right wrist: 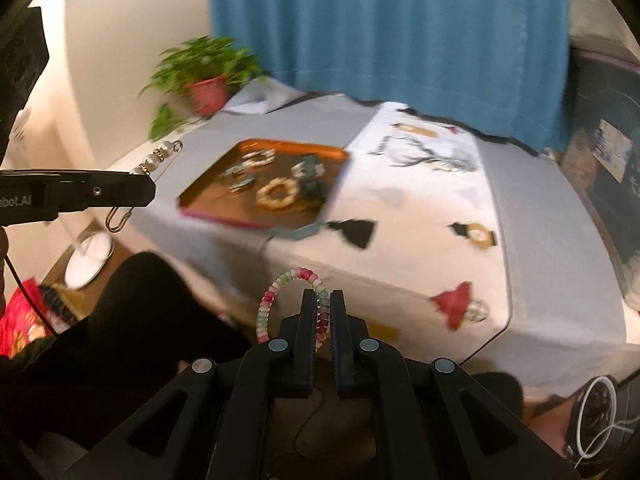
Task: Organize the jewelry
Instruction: 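Carry the brooch pin in the left tool while the right tool carries the pastel bracelet to the tray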
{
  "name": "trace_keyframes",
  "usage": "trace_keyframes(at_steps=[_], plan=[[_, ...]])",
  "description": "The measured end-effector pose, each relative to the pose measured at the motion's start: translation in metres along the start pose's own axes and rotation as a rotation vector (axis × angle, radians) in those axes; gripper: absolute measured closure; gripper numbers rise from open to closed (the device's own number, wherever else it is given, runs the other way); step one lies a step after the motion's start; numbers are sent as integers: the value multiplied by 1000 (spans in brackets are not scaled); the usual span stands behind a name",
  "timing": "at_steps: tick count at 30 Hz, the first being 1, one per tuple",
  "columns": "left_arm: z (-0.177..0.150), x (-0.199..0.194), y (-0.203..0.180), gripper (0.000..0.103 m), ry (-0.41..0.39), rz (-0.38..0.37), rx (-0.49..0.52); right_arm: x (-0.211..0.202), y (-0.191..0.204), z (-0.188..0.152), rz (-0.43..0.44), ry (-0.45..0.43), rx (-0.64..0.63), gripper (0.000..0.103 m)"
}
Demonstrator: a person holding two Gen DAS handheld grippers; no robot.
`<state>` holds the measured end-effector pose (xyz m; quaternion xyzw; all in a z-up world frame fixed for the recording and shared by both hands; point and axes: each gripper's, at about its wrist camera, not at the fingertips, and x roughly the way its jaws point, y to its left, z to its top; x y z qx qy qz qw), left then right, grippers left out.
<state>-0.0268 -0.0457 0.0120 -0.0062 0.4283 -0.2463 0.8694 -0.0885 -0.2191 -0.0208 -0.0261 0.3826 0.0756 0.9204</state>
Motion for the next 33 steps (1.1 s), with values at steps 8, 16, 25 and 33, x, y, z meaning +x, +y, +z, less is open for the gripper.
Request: trace_keyframes(at_steps=[8, 16, 25, 33], plan=[[-31, -30, 20, 94, -46, 5, -42, -14, 48, -10, 15, 15, -98, 96], [-35, -40, 26, 94, -75, -4, -44, -19, 62, -7, 3, 19, -129, 96], [-34, -38, 37, 94, -74, -4, -67, -13, 65, -4, -3, 38, -140, 96], [-22, -28, 55, 94, -72, 4, -91, 3, 65, 4, -13, 59, -145, 96]])
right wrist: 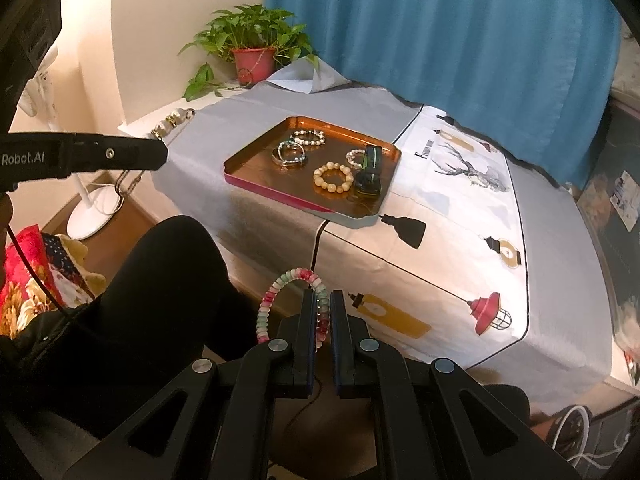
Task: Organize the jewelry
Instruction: 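Carry the brooch pin in the left tool while the right tool carries the pastel bracelet to the tray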
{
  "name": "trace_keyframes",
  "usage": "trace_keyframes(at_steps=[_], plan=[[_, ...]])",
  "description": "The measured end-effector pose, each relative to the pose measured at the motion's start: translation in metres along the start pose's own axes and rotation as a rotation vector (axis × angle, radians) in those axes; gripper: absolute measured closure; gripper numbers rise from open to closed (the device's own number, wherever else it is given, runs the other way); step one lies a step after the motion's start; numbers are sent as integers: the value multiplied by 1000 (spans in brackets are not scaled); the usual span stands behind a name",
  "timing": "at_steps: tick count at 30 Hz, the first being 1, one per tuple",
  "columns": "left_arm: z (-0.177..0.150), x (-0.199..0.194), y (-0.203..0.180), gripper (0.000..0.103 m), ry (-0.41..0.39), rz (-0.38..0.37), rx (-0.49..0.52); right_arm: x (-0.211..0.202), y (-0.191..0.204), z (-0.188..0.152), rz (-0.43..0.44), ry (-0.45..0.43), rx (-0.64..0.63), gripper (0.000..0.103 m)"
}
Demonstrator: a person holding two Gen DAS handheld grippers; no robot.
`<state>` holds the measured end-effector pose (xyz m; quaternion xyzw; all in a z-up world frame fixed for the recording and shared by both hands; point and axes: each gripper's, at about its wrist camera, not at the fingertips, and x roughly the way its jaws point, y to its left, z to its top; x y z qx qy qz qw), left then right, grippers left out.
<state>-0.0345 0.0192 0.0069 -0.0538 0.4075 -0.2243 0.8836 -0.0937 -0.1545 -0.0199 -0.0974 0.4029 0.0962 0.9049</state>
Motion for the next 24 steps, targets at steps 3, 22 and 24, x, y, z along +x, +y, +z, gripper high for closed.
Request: trace_keyframes(at_steps=[3, 22, 24], plan=[[7, 6, 6, 94, 1, 5, -5, 8, -2, 5, -1, 7, 1, 96], [79, 91, 56, 94, 9, 35, -31, 104, -23, 109, 46, -39, 97, 96], [88, 106, 64, 94, 19, 40, -35, 123, -23, 120, 50, -32, 103, 96]])
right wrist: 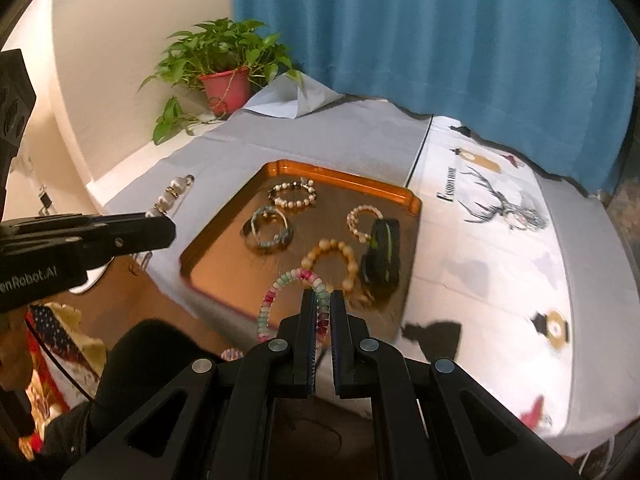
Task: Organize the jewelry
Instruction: 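Carry the brooch pin in the left tool while the right tool carries the pastel bracelet to the tray, then open the left tool over the tray while the right tool releases the pastel bracelet there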
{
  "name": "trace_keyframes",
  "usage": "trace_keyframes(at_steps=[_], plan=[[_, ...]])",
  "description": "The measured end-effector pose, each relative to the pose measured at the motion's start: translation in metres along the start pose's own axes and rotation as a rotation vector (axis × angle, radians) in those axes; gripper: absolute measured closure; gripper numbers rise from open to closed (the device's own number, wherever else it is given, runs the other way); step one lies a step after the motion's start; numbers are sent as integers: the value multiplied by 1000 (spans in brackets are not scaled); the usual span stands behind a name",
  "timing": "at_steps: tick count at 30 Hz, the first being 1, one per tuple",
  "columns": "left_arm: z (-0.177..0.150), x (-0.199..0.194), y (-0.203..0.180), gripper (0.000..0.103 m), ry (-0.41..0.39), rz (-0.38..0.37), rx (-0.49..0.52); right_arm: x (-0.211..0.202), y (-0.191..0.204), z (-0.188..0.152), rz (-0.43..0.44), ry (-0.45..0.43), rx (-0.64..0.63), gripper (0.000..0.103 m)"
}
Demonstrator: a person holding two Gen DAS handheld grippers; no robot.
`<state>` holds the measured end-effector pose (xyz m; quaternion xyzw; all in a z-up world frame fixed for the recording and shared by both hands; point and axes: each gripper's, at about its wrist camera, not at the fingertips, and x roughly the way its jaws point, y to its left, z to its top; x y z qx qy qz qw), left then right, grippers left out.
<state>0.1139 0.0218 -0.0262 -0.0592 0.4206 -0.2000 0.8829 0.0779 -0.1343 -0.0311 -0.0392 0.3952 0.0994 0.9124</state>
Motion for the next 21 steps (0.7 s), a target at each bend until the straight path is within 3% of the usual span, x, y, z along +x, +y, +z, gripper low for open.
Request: trace_keyframes(at_steps=[10, 14, 15, 17, 18, 19, 21], plan=[[29, 65, 23, 94, 44, 21, -7, 72, 0, 29, 22, 38, 3, 96], [32, 86, 31, 93, 59, 77, 0, 91, -1, 32, 5, 53, -4, 94], [32, 91, 33, 88, 67, 98, -1, 97, -3, 32, -8, 65, -6, 92], [30, 97, 39, 60, 90, 142, -11, 105, -4, 30, -51, 96, -12, 74], [29, 97, 41, 32, 91, 152, -20, 105, -5, 28, -62, 99, -11, 53], [27, 95, 43, 22, 82, 158, -33, 104, -6, 25, -74, 92, -8, 41], [22, 85, 44, 21, 50, 151, -47, 94, -6, 20, -81, 65, -16, 37]])
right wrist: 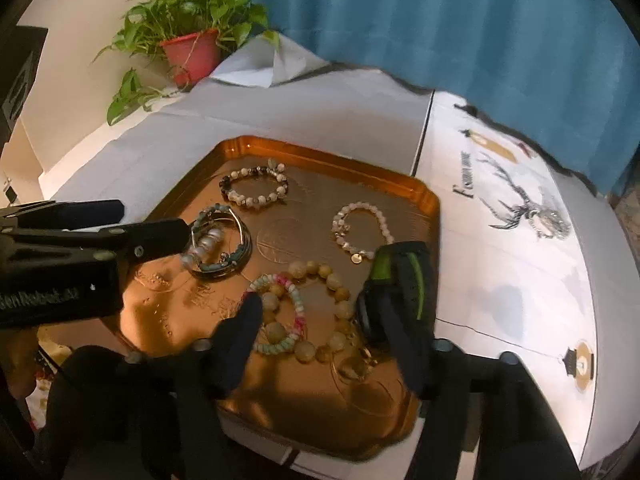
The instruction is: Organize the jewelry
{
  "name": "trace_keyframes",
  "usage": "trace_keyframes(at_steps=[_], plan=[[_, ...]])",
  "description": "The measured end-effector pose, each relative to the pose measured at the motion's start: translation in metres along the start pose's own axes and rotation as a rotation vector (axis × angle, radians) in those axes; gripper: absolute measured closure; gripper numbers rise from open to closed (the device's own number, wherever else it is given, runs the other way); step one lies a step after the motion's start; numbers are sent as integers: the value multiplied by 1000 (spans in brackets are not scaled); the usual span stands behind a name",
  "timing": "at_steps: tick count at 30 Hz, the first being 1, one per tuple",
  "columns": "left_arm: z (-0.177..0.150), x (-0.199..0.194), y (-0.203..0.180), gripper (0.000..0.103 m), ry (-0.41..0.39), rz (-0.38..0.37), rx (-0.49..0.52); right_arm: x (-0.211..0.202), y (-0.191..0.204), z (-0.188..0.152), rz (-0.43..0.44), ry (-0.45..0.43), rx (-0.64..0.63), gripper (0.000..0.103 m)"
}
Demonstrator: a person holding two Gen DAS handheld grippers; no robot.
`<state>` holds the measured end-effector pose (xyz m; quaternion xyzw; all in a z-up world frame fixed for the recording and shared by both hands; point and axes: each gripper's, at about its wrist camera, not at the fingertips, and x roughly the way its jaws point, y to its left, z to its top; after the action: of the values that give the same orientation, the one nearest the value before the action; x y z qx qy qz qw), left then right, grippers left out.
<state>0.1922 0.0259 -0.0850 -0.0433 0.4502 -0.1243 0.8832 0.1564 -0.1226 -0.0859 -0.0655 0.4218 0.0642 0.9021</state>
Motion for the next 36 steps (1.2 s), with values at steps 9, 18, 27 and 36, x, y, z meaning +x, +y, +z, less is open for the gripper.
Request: trace_keyframes(at_steps=[9, 18, 27, 36], plan=[[-55, -51, -16, 20, 36, 77, 26, -69, 4, -46, -37, -34, -50, 32], [-103, -114, -50, 20, 16, 69, 75, -153, 16, -96, -60, -121, -50, 31], [-122, -174, -68, 20, -91, 90, 107, -207, 18, -121, -74, -180, -33, 29], [-137, -199, -84, 20, -130, 93, 151, -235, 18, -134, -81, -230, -28, 29]])
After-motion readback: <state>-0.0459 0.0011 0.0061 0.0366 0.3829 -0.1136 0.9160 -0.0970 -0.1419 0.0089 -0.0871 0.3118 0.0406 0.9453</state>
